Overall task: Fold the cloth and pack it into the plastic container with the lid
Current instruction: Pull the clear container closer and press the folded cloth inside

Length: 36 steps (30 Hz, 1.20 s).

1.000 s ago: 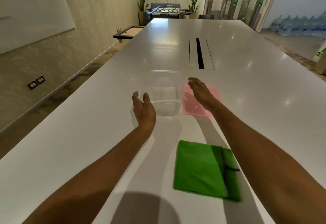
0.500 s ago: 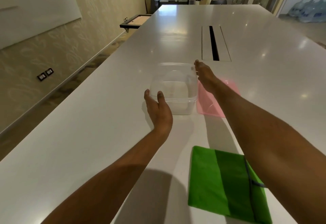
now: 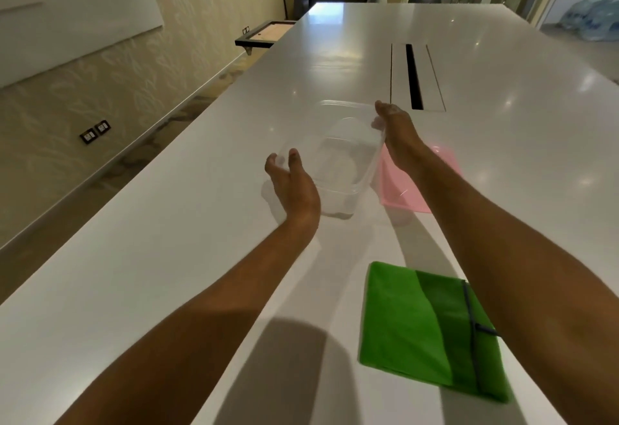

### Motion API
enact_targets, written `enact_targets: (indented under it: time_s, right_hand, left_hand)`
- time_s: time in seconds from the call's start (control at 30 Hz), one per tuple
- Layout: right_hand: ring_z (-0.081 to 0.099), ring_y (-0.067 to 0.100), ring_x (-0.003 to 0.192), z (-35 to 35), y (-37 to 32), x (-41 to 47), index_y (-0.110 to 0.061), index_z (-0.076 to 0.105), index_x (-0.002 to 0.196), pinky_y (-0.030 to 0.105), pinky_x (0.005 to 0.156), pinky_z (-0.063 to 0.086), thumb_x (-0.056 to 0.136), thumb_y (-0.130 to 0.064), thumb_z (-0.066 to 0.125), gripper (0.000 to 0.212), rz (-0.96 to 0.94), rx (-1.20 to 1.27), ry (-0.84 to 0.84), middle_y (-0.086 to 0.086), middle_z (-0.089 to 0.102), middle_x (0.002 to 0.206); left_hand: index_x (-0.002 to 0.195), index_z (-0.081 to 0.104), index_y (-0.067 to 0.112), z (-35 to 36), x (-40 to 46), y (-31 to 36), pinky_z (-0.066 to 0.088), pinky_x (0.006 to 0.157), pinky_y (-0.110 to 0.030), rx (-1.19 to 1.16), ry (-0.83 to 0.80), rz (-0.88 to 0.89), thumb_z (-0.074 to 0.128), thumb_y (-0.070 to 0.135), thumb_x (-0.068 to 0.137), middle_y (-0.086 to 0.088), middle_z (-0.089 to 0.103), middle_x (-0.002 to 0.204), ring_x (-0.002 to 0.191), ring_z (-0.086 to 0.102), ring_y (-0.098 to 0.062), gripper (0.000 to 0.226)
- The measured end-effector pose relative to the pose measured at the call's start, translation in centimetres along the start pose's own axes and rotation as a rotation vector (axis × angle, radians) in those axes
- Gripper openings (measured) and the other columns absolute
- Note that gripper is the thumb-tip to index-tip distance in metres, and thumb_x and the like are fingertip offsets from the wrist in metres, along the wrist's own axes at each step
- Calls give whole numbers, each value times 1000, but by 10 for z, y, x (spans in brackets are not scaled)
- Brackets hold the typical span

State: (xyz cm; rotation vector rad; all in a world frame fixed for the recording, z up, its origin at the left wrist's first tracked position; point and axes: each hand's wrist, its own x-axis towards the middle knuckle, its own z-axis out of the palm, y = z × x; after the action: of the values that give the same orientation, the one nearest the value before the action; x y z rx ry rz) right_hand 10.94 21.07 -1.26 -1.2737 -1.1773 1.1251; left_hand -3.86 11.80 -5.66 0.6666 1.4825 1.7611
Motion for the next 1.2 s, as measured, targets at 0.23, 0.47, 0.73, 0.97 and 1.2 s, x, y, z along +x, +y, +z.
enact_targets:
  time_s: [0.23,0.47,0.73,0.97,1.2]
  right_hand:
    - [57,22,94,3,-8,-59,-1,58,125,44,101,41,94,-34,52,45,32,117,117,3,58,90]
    - [55,21,104,24,-8,-138,-5,57,121,30,82,42,91,-33,56,42,-17,103,214,3,62,106]
    - [47,22,123,38,6,-219,-18,40,137,28,98,34,93,-41,51,51,25,71,229,5,47,142]
    - [46,15,119,45,17,-268,-18,34,141,30,103,37,93,-37,53,55,29,90,194,2,44,140]
    - [50,22,118,53,23,-292,-14,37,137,42,105,41,92,-31,56,52,51,91,180,6,49,132]
  left_hand:
    - [127,47,13,-46,15,30,30,101,-29,-86,-144,17,40,27,98,-5,52,134,115,45,-12,33]
    - [121,53,11,-97,14,45,28,110,-39,-57,-306,-7,31,36,100,-7,57,129,122,48,-22,39]
    - [125,55,3,-130,15,53,39,105,-40,11,-362,-26,21,41,102,-17,62,122,118,56,-30,56]
    - [117,61,5,-150,14,55,42,104,-44,121,-413,-53,23,46,101,-13,66,115,113,59,-31,58]
    - [116,63,10,-166,12,55,39,107,-49,225,-442,-12,21,51,99,-11,67,115,113,59,-31,61]
